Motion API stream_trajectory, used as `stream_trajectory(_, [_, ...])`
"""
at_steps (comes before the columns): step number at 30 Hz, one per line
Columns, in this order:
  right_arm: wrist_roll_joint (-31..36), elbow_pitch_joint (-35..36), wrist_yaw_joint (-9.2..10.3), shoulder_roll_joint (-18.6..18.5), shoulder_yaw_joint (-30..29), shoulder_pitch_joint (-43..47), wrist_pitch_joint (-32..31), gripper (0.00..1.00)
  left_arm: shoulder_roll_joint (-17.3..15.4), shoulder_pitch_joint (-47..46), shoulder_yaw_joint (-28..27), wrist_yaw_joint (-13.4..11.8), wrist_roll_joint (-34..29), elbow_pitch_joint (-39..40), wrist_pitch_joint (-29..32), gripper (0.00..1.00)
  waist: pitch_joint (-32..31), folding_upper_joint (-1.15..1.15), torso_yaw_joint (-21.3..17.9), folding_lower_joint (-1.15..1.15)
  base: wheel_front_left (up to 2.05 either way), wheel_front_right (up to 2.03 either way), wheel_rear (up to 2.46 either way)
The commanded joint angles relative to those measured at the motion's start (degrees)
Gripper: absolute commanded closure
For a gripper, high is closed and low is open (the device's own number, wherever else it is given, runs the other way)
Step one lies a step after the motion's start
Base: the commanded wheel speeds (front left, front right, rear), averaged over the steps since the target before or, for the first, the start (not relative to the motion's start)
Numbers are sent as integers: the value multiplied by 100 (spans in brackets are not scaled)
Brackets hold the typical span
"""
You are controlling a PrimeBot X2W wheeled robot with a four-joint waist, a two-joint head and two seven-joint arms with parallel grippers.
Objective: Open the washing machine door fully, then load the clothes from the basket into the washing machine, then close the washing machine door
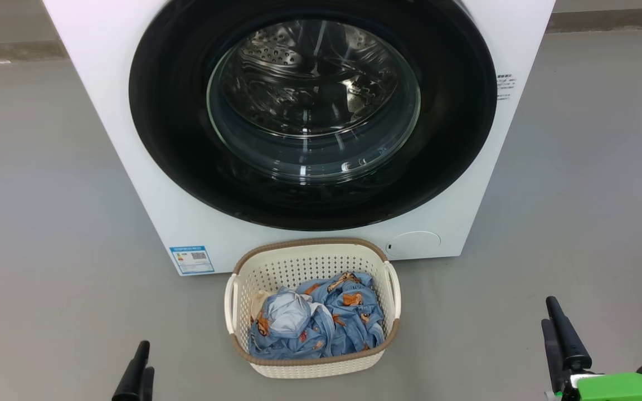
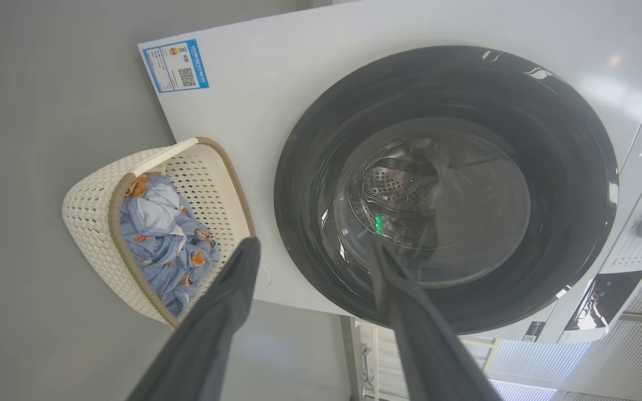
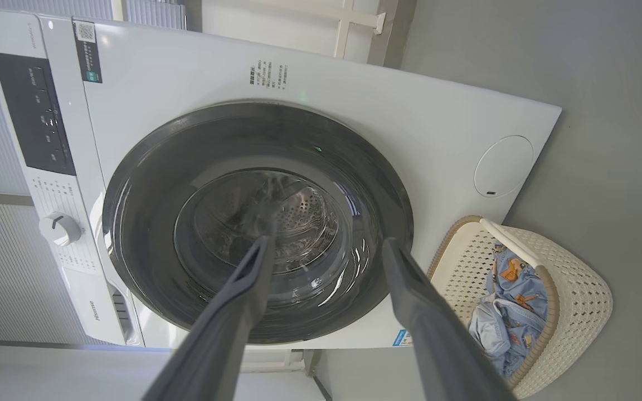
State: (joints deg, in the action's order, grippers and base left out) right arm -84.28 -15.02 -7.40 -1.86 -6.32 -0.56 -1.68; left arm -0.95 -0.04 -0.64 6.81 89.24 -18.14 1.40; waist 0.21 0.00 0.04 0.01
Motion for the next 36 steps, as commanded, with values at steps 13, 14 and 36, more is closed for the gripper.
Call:
stream_trajectory(13, [1298, 434, -3, -143, 236, -104, 243, 0, -107, -183, -40, 23, -854, 254, -239, 0, -8, 0, 9, -1, 0, 0, 0])
stream_trajectory(14, [1411, 450, -3, -157, 252, -107, 260, 0, -108, -182, -43, 23, -931, 262, -256, 0, -9, 0, 11, -1, 0, 0, 0])
stream_trajectory(36, [3518, 603, -4, -389, 520, -129, 628, 0, -130, -126, 41, 35, -3256, 491, -618, 0, -22, 0, 44, -1, 0, 0, 0])
